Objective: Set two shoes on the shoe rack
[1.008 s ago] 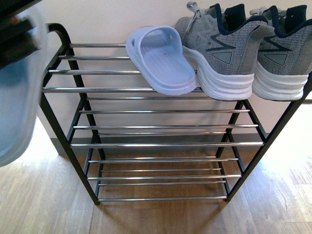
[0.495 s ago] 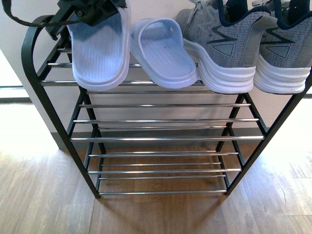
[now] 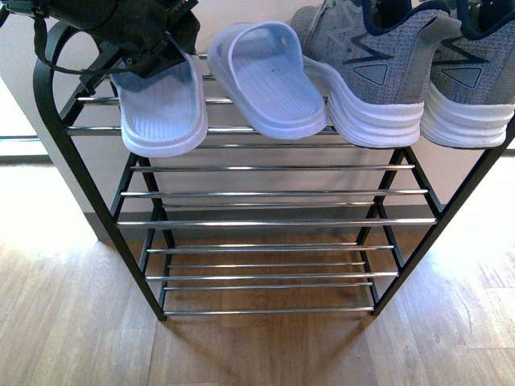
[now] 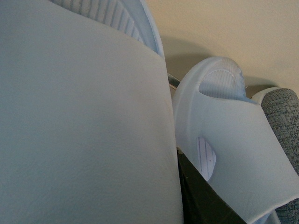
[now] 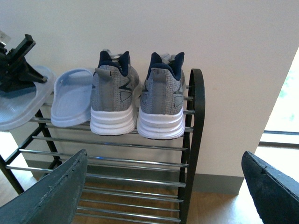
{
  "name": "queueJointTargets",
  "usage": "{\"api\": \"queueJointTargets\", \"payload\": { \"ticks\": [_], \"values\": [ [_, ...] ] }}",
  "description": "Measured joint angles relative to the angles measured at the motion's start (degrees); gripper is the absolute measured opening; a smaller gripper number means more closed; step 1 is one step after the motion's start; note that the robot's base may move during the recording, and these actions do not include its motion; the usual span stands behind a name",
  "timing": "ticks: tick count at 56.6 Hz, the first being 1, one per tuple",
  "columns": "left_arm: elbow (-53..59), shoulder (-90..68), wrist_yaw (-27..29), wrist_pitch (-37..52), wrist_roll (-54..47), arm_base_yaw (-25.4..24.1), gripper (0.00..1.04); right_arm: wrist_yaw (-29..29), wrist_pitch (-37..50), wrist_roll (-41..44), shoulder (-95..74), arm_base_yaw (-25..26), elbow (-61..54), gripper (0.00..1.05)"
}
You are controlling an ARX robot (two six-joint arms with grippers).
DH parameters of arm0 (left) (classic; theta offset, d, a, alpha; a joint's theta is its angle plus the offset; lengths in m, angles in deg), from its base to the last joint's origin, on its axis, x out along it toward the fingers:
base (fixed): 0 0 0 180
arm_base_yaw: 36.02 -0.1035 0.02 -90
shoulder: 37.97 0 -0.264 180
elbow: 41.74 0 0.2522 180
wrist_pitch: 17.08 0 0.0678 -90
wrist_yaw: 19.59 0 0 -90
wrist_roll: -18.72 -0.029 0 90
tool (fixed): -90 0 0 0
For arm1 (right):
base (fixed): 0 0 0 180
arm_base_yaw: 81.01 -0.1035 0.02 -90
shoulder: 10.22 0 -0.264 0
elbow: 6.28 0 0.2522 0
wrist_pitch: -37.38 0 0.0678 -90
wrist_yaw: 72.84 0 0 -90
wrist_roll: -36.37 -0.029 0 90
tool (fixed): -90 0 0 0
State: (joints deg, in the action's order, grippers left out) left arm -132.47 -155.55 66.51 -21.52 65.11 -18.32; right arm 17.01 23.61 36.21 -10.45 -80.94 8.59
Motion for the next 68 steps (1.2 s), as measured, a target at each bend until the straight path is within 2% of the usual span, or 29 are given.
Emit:
{"api": "queueJointTargets", "payload": {
  "ticks": [3, 9, 29, 32, 35, 51, 53, 68],
  "values": [
    [-0.15, -0.09, 0.28, -0.5, -1.27, 0.07, 0.14, 0.0, 0.0, 0.0, 0.0, 0.0, 0.0, 0.96],
    [-0.11, 0.2, 2.21, -1.33, -5.01, 0.55, 0.39, 0.0, 0.0, 0.0, 0.0, 0.0, 0.0, 0.96],
    [6.25, 10.43, 9.62, -0.17, -14.32, 3.1, 0.92, -0.02, 0.0, 0.0, 0.0, 0.0, 0.0, 0.96],
    [8.04, 12.52, 11.39, 0.33, -15.19, 3.52, 0.97, 0.0, 0.0, 0.02, 0.0, 0.0, 0.0, 0.96],
    [11.26, 16.09, 13.64, 1.36, -16.46, 4.2, 0.95, -0.02, 0.0, 0.0, 0.0, 0.0, 0.0, 0.96],
    [28.55, 37.16, 26.67, 4.48, -23.19, 7.08, 0.95, 0.0, 0.0, 0.0, 0.0, 0.0, 0.0, 0.96],
    [31.54, 41.27, 29.55, 4.39, -24.15, 7.85, 0.95, 0.0, 0.0, 0.0, 0.0, 0.0, 0.0, 0.96],
    [43.89, 57.51, 39.71, 0.81, -25.22, 8.98, 0.95, 0.0, 0.0, 0.0, 0.0, 0.0, 0.0, 0.96]
  ]
}}
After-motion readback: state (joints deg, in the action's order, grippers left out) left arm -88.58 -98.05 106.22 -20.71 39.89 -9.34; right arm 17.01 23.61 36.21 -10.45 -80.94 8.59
